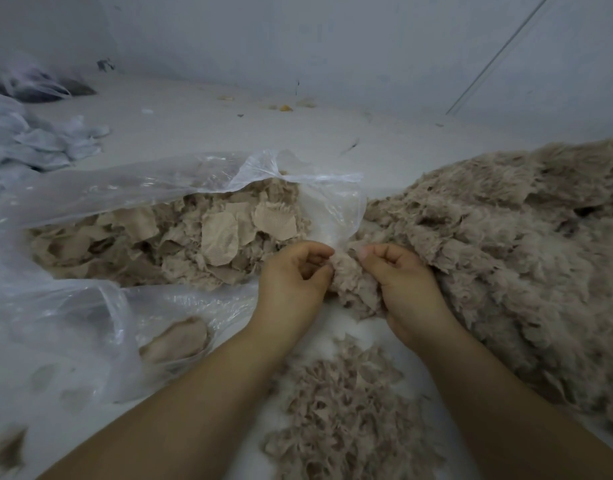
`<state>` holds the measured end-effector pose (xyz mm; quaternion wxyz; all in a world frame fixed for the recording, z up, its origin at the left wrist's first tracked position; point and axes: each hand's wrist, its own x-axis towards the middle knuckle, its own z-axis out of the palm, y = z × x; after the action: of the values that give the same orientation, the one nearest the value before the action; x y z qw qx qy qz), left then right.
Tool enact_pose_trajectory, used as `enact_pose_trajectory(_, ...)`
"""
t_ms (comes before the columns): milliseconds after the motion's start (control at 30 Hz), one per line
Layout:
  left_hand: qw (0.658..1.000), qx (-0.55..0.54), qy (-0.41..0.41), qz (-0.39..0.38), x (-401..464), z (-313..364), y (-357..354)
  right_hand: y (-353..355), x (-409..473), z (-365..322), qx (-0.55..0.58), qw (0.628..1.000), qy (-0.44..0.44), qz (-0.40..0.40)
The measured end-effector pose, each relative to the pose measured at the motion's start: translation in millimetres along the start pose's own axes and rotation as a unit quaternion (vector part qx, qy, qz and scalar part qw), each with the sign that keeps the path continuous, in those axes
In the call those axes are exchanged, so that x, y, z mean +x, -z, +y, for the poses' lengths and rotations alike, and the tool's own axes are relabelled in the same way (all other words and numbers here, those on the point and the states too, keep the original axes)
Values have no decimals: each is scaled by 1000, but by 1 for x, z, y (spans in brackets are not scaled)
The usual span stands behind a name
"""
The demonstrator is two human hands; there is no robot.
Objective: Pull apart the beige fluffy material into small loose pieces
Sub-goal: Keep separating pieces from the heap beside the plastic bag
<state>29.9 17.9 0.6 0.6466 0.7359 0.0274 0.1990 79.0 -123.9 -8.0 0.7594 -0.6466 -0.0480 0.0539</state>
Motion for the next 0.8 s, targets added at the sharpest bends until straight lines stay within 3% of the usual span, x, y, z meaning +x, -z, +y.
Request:
enact_pose_trajectory(200,998,-19,-63,20,-1,5,2,0,-5,-3,-24,998,21,-47)
enact_pose_trajectory(333,999,-38,-28,6,2,7,0,-2,-5,-1,-68,996,35,-55)
enact_pose_trajectory(433,999,9,-31,-19,1,6,0,-1,-5,-3,-32,998,22,-44)
enact_pose_trajectory(567,992,80,-95,-28,0,2,-1,2,-6,-2,-14,998,17,-66)
enact_pose_trajectory(667,997,20,-49,-55,2,3,-3,5,-3,-1,-12,995,38,-97)
enact_pose_trajectory(800,998,36,-48,-2,4,-1,-1,2,-3,1,-3,995,53,-83)
